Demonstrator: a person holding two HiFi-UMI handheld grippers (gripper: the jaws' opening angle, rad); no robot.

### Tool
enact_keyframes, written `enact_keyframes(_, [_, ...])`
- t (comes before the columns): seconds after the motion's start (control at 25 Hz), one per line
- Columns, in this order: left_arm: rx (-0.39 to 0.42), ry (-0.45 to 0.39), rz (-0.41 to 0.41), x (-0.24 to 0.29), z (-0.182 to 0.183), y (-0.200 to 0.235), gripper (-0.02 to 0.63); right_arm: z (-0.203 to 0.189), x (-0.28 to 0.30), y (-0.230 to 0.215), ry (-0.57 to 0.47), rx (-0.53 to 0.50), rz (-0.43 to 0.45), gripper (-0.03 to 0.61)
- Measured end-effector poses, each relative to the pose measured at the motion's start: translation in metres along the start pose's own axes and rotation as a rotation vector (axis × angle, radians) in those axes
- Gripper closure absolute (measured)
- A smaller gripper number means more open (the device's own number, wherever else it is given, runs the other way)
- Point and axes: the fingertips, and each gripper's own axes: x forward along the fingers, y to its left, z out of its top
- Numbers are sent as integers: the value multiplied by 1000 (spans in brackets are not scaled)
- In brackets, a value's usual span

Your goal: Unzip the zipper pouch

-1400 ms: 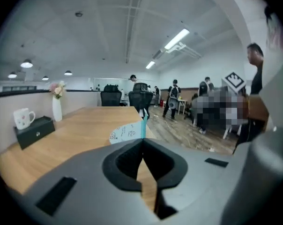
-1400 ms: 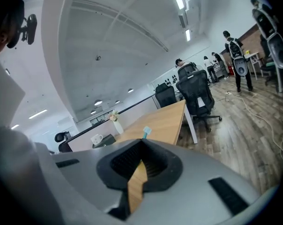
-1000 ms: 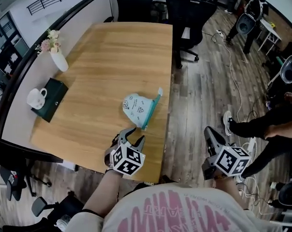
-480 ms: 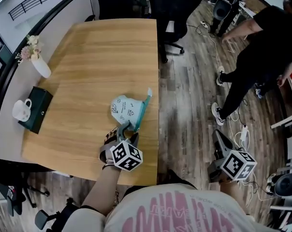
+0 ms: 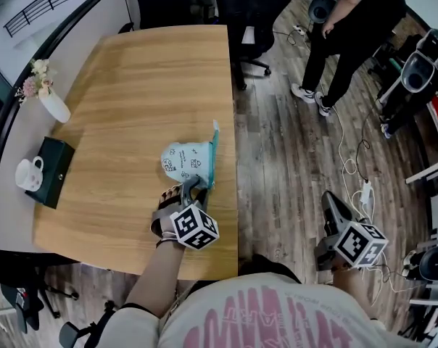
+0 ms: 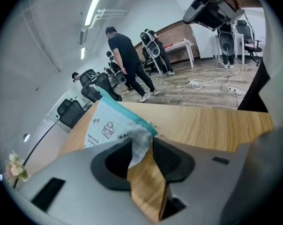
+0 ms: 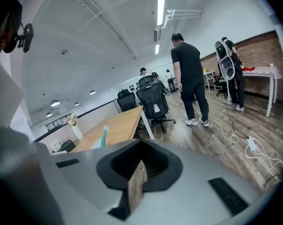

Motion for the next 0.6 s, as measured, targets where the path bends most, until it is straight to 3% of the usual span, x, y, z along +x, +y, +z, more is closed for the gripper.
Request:
enact_keyframes(0.16, [-51,-25,35,-1,5,12,569,2,1,2,-5,7,5,581])
enact_keyframes(0.32, [-131,-61,70,-9,11,25,588,6,5,5,-16,10,28,581])
enact_keyframes(0.6, [-420,-208,103,-55,27,56,598,0,22,29,18,8,125,581])
